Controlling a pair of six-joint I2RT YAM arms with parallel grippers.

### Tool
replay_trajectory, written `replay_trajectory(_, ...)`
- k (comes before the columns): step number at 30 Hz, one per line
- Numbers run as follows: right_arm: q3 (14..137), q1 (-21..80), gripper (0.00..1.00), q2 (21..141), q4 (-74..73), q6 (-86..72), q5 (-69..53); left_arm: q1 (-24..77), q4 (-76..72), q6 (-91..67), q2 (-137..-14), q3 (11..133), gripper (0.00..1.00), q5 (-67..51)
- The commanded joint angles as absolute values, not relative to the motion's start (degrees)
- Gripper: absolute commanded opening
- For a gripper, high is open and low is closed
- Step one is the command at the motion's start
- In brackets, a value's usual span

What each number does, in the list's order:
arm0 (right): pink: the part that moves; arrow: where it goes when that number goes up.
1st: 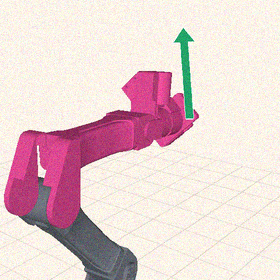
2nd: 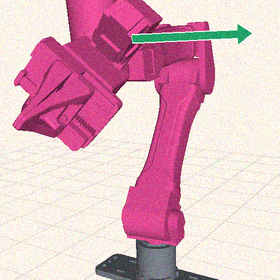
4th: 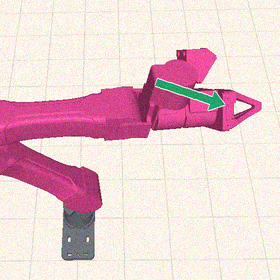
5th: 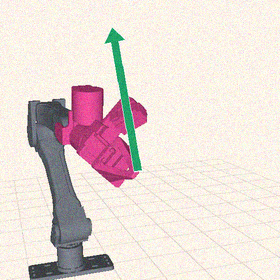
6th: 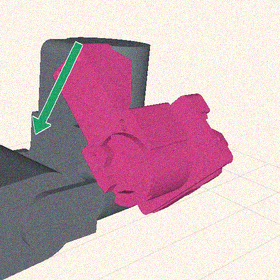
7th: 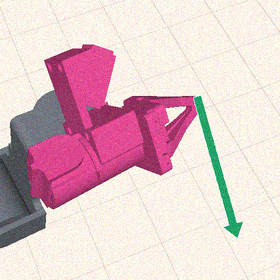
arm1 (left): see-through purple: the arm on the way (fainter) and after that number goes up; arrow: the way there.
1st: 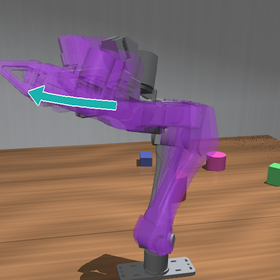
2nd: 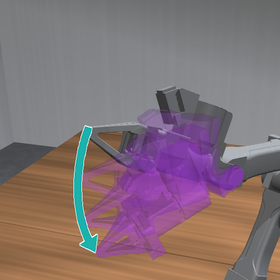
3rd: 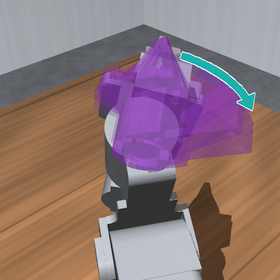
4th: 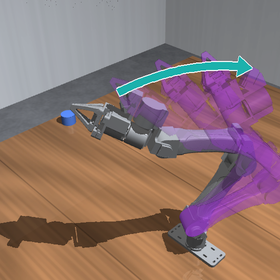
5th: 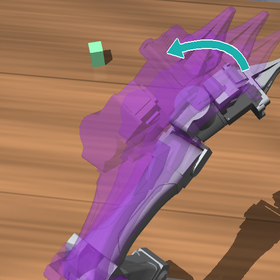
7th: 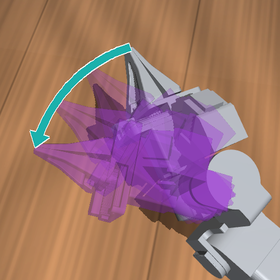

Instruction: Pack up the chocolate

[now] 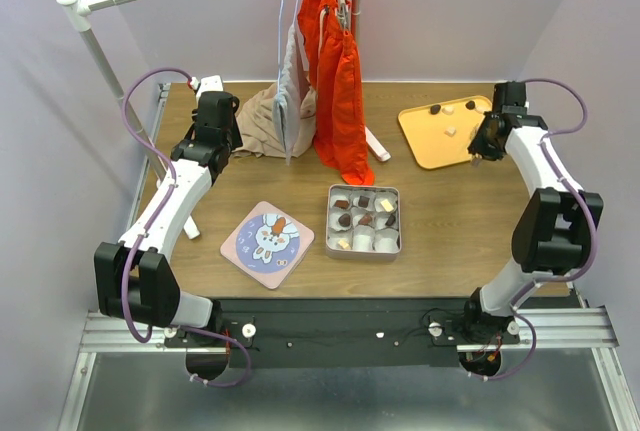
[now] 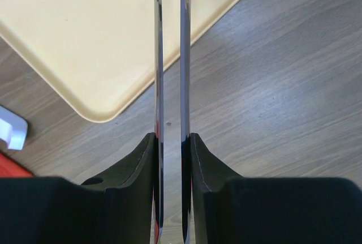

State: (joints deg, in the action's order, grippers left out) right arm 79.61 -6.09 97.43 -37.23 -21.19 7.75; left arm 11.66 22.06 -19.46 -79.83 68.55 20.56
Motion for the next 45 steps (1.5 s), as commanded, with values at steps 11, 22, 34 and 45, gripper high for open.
replay_trajectory(11,71.0,-6.1,0.18,76.2,-44.3,-21.9,-14.0,11.1,21.8,-19.1,-79.0,69.8,0.48,21.4)
replay_trajectory(22,70.2,-1.0,0.18,63.9,-61.6,-18.4,-30.1,11.1,20.9,-20.1,-78.8,70.7,0.47,18.8)
replay_trajectory(34,73.3,10.7,0.18,64.2,-69.2,-18.6,-27.9,11.1,21.4,-20.7,-79.6,72.1,0.47,19.2)
replay_trajectory(45,73.5,14.8,0.18,63.9,-73.6,-19.3,-25.4,10.8,21.6,-20.2,-79.4,71.9,0.47,19.8)
